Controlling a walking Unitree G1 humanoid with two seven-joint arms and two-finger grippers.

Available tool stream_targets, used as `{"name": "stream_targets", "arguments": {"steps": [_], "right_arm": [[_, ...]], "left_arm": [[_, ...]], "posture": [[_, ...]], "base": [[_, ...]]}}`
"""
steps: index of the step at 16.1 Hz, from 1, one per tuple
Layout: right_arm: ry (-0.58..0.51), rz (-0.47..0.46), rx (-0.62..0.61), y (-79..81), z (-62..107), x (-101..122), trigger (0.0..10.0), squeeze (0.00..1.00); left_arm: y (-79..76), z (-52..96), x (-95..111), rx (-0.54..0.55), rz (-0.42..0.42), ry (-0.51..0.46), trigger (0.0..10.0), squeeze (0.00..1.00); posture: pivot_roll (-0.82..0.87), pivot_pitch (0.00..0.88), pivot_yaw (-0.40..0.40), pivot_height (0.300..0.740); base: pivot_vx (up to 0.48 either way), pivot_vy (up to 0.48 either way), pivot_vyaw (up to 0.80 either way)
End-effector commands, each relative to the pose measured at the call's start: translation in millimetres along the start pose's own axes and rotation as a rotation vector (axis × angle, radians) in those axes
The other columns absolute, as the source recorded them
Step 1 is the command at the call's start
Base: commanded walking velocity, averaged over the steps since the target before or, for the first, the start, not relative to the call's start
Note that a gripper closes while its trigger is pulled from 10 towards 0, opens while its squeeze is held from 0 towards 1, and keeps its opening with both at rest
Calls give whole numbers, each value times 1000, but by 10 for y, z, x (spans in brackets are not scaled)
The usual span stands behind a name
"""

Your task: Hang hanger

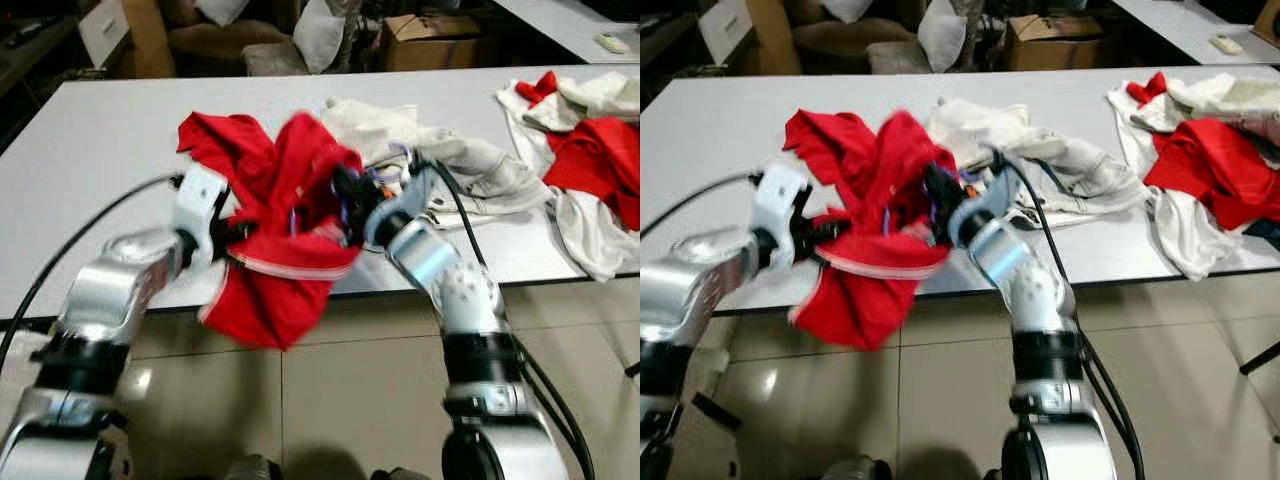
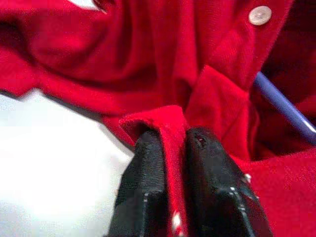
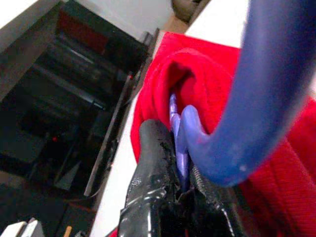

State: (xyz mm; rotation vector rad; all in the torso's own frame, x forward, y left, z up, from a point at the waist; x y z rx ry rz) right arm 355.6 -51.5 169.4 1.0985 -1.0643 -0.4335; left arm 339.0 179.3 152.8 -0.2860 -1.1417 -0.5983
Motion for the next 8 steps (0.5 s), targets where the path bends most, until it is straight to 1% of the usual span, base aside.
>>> {"name": "stream_targets", "arguments": {"steps": [1,2,3,4,5,6,7,8], "right_arm": [[61,-19,36,175,-42,-284,10000,0],[68,5,28,159,-34,-291,10000,0],[75,2,21,134,-23,-301,10000,0],[79,-7,19,112,-5,-294,10000,0],[79,0,21,113,4,-291,10000,0],[92,-21,10,104,15,-296,10000,0],[104,-17,-1,89,14,-298,10000,0],[116,22,-4,77,15,-302,10000,0]], "left_arm": [[20,91,68,-42,3,-38,10000,1000],[35,121,90,-49,13,-57,10000,1000],[84,175,146,-41,36,-95,10000,1000],[192,246,255,-5,107,-174,10000,1000],[217,257,275,7,117,-191,10000,1000],[278,282,317,28,191,-232,10000,475],[301,295,337,46,209,-251,10000,0],[256,283,292,29,176,-208,10000,0]], "posture": [[-7,0,76,740],[-6,0,76,740],[0,0,71,740],[10,0,57,740],[12,0,55,740],[16,0,49,740],[18,0,45,740],[18,0,44,740]], "base": [[0,0,0],[0,0,0],[0,0,0],[0,0,0],[0,0,0],[0,0,0],[0,0,0],[0,0,0]]}}
Point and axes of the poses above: a point about 5 cm out from each wrist's last joint towards the gripper, its own z axis pointing back from the gripper into the wrist, its own x axis along the axis of the wrist's last joint, y = z × x, the point moved 2 cm from there along -z, pointing out of the wrist towards the gripper, and after that the axes turned 5 degrees about -z, right-handed, at the moved point
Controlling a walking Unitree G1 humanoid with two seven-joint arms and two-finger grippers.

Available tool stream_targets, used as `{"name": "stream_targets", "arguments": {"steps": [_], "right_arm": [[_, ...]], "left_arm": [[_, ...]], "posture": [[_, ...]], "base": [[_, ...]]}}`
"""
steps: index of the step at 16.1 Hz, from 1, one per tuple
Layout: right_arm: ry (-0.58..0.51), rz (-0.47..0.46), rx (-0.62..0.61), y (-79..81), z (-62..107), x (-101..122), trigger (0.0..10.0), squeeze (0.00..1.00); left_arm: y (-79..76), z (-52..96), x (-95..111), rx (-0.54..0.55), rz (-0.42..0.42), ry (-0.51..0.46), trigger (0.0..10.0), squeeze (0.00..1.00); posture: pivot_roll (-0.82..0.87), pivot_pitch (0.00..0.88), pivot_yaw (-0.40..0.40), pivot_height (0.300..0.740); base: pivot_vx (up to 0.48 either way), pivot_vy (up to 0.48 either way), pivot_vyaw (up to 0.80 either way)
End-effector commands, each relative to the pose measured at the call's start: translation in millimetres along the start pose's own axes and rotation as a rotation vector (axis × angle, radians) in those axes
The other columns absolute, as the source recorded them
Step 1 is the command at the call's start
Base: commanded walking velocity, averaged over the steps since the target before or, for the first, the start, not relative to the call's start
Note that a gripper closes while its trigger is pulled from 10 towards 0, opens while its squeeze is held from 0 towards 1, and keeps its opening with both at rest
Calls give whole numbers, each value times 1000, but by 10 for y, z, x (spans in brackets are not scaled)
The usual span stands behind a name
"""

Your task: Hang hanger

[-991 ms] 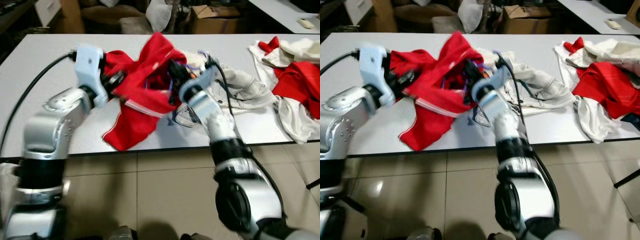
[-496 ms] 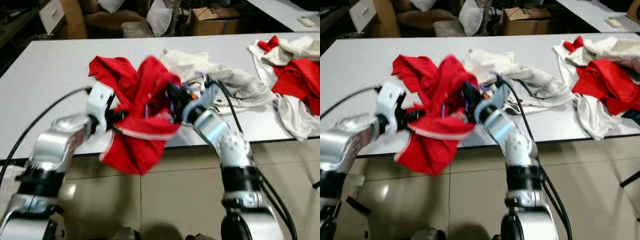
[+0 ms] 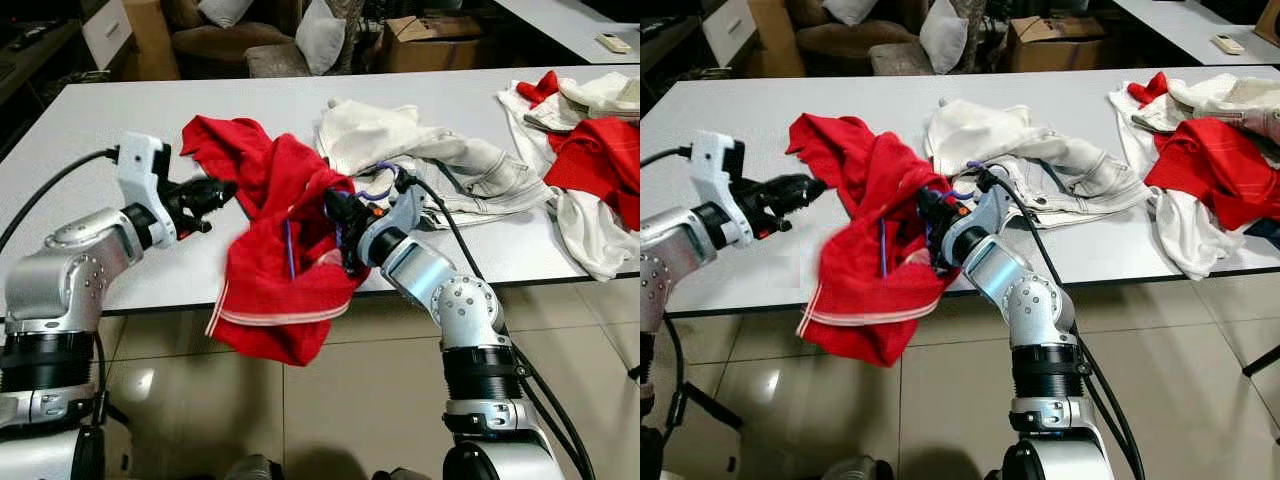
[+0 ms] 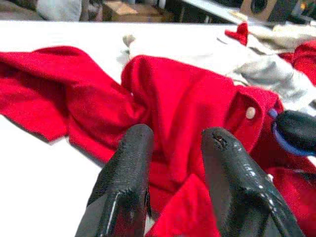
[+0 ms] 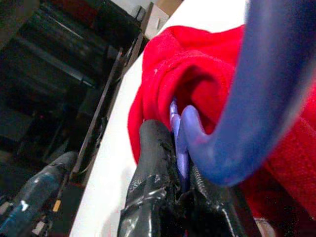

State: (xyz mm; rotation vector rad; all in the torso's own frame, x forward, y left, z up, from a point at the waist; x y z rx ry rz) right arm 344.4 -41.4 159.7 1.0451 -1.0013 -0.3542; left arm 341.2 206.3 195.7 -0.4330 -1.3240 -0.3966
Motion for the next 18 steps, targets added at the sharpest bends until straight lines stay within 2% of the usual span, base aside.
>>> {"name": "stream_targets", "arguments": {"steps": [1,2,3,4,5,6,8,9,10,13,16,17,18], "right_arm": [[15,1,42,109,-29,-102,10000,0],[9,19,47,115,-19,-86,10000,0],[9,29,47,115,-15,-80,10000,0],[5,60,73,151,19,-54,10000,0],[19,150,121,211,81,-49,10000,0],[62,266,189,269,185,-95,10000,0],[175,392,295,273,442,-260,10000,0],[207,432,306,233,525,-307,10000,0],[250,504,296,111,670,-371,10000,0],[317,525,249,-99,995,-408,10000,0],[287,570,246,-101,1147,-365,10000,0],[252,593,204,-160,1212,-342,10000,0],[253,591,193,-180,1222,-344,10000,0]], "left_arm": [[-58,6,-140,-27,-17,105,10000,0],[-54,24,-175,-22,-72,137,10000,1000],[-50,29,-181,-16,-94,144,10000,1000],[-18,37,-53,22,-119,33,10000,1000],[18,83,71,90,-159,-87,10000,1000],[36,168,27,160,-143,-106,10000,0],[-63,335,-189,172,-99,-93,10000,0],[-104,377,-281,169,-108,-64,10000,0],[-209,449,-444,152,-126,-5,10000,0],[-493,545,-663,126,-89,22,10000,0],[-553,549,-752,192,-71,26,10000,0],[-645,533,-776,162,-117,3,10000,0],[-668,527,-780,155,-125,1,10000,0]], "posture": [[15,0,46,740],[15,0,46,740],[15,0,46,740],[8,0,53,740],[8,0,54,740],[5,0,53,740],[9,0,35,740],[12,0,25,740],[15,11,11,740],[17,30,-3,740],[8,51,-11,740],[1,59,-7,740],[0,59,-6,740]], "base": [[0,0,0],[0,0,0],[0,0,0],[0,0,0],[0,0,0],[0,0,0],[0,0,400],[0,0,800],[0,0,800],[0,0,800],[0,0,785],[0,0,800],[0,0,800]]}}
Point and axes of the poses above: a point about 5 cm out from each wrist's last joint towards the gripper, its own z axis pointing back from the gripper into the wrist, its own x axis along the axis of the wrist's last joint, y = z × x, the point moved 2 cm from there along -z, pointing out of the wrist towards the gripper, and after that the axes turned 5 degrees about -z, right-handed, at the moved point
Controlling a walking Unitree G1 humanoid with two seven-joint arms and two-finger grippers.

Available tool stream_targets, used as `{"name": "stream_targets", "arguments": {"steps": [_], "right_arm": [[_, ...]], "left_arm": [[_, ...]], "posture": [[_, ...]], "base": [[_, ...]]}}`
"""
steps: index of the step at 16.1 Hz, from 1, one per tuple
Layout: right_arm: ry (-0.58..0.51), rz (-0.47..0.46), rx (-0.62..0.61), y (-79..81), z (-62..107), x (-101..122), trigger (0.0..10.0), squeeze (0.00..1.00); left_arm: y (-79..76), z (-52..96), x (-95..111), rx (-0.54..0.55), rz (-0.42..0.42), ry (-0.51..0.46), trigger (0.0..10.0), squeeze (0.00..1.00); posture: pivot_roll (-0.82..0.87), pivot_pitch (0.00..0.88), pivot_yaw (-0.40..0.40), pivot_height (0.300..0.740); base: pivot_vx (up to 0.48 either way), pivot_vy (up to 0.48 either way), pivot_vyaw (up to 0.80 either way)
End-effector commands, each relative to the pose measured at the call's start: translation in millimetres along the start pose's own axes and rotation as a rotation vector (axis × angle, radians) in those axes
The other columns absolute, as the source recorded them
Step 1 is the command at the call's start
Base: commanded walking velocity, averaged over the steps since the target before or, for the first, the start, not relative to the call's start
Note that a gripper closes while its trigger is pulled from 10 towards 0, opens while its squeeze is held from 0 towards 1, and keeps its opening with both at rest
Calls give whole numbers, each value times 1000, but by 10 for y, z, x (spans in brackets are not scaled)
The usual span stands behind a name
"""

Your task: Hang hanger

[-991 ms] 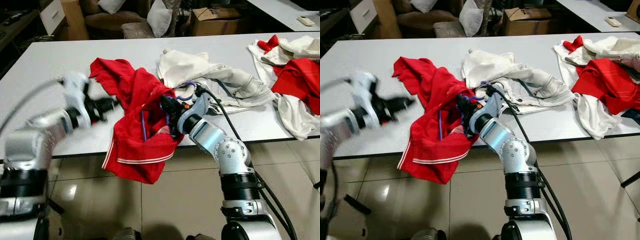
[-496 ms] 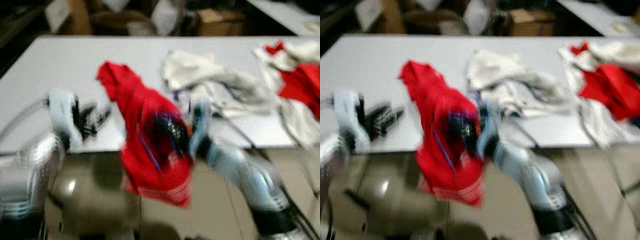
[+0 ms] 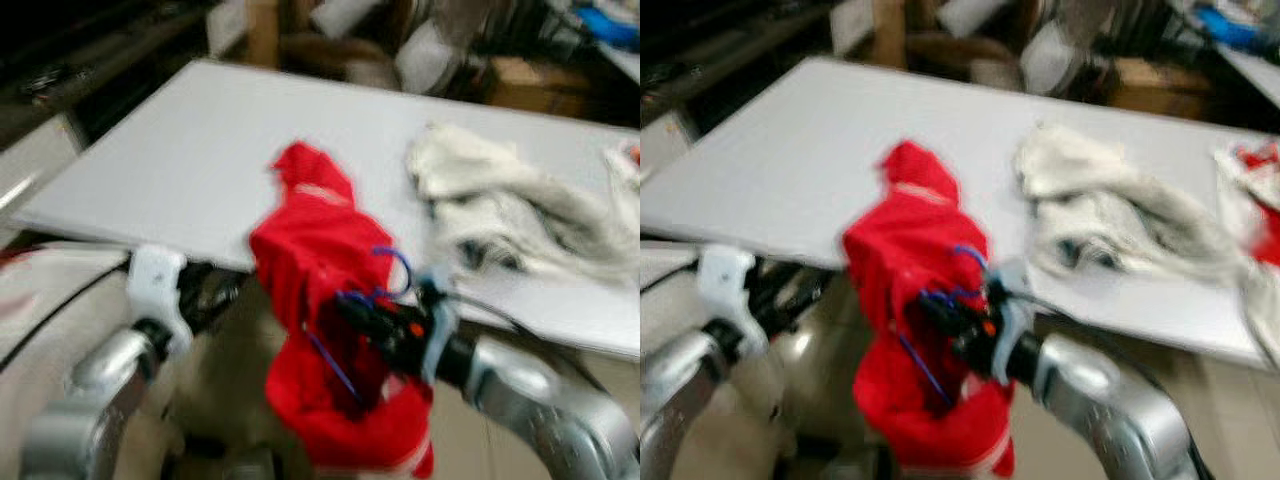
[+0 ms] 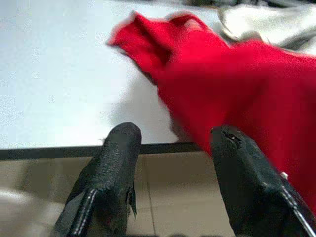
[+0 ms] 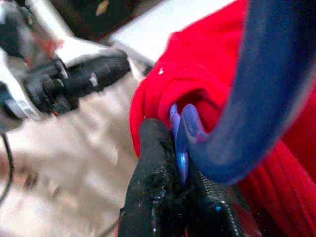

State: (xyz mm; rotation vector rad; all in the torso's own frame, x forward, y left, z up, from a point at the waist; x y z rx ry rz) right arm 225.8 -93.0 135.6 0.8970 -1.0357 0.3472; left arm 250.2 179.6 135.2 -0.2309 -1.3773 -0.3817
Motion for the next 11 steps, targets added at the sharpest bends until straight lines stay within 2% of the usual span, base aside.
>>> {"name": "stream_targets", "arguments": {"steps": [1,4,8,11], "right_arm": [[-12,39,-17,-11,34,49,10000,0],[35,102,-40,-26,78,-33,10000,0],[30,106,-58,-46,95,-59,10000,0],[29,111,-56,-55,101,-62,10000,0]], "left_arm": [[-67,16,-12,-18,-20,1,10000,0],[-151,-16,-47,-40,-24,19,10000,0],[-166,-70,-74,-35,-91,20,10000,0],[-191,-74,-68,-47,-101,17,10000,0]], "posture": [[-2,62,-2,740],[-7,66,10,740],[-10,65,15,740],[-5,65,11,740]], "base": [[0,0,800],[0,0,800],[0,0,800],[0,-401,800]]}}
Point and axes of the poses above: a point about 5 cm out from each wrist's last joint towards the gripper, its own z axis pointing back from the gripper into the wrist, its own x axis along the axis of the wrist's last joint, y = z × x, the point moved 2 cm from there along -z, pointing out of the wrist towards the gripper, and after that the axes turned 5 degrees about -z, right-handed, at the moved point
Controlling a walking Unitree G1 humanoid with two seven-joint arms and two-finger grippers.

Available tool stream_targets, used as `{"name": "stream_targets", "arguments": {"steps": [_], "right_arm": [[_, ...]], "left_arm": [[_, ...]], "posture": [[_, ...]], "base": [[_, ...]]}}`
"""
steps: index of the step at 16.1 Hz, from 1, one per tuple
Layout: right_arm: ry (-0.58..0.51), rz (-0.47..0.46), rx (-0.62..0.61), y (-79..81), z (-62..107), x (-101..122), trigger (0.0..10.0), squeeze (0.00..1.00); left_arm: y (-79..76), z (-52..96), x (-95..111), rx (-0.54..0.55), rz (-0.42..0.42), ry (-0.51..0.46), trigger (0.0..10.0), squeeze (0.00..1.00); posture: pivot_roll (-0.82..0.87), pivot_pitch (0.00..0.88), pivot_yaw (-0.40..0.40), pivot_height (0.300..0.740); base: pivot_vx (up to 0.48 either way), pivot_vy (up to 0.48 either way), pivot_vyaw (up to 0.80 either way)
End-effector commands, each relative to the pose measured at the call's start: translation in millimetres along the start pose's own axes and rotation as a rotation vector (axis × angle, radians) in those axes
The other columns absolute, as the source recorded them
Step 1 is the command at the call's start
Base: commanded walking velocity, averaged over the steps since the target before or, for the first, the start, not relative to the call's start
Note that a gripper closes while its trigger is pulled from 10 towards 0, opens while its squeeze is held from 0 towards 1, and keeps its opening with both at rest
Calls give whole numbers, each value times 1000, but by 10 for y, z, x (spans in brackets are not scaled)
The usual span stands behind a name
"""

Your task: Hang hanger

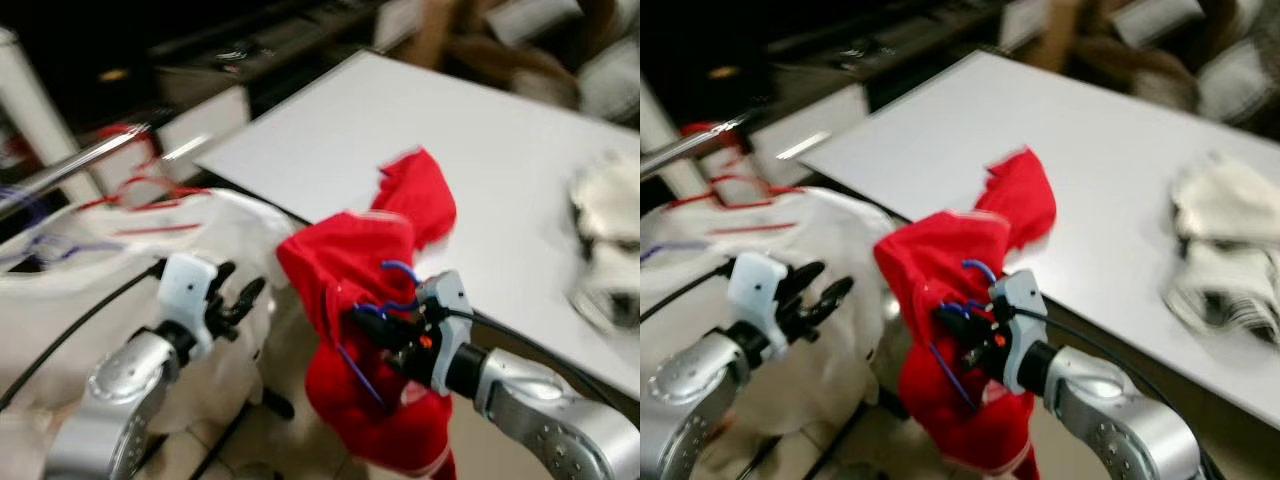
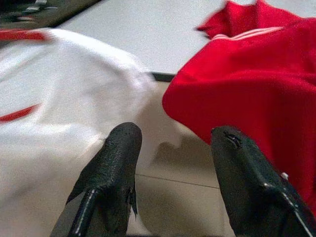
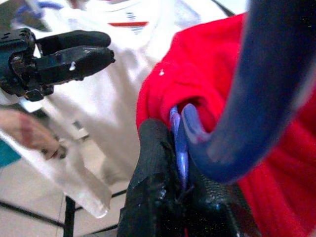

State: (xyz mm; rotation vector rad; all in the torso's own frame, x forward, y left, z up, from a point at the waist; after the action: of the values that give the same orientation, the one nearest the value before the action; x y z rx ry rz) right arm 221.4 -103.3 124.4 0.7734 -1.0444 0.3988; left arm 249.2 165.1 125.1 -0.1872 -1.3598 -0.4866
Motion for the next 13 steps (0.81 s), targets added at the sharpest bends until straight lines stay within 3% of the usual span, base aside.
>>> {"name": "stream_targets", "arguments": {"steps": [1,9,13], "right_arm": [[-17,25,19,22,23,43,10000,0],[-5,65,58,23,38,73,10000,0],[47,82,84,72,32,-41,10000,0]], "left_arm": [[-48,-14,15,-13,-9,-12,10000,0],[-85,15,0,-26,-19,-16,10000,0],[-120,48,-44,-49,-14,8,10000,0]], "posture": [[-4,65,11,740],[7,65,-7,740],[16,73,-11,740]], "base": [[0,-405,800],[0,-388,800],[0,0,800]]}}
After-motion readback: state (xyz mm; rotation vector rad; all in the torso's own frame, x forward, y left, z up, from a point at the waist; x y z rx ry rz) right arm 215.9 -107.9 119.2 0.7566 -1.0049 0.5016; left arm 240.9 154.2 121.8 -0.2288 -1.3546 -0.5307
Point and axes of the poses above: a point about 5 cm out from each wrist's last joint towards the gripper, its own z axis pointing back from the gripper into the wrist, its own x axis along the axis of the wrist's last joint, y = z × x, the point moved 2 cm from there along -z, pointing out of the wrist towards the gripper, and after that the axes turned 5 degrees about -z, right-handed, at the moved point
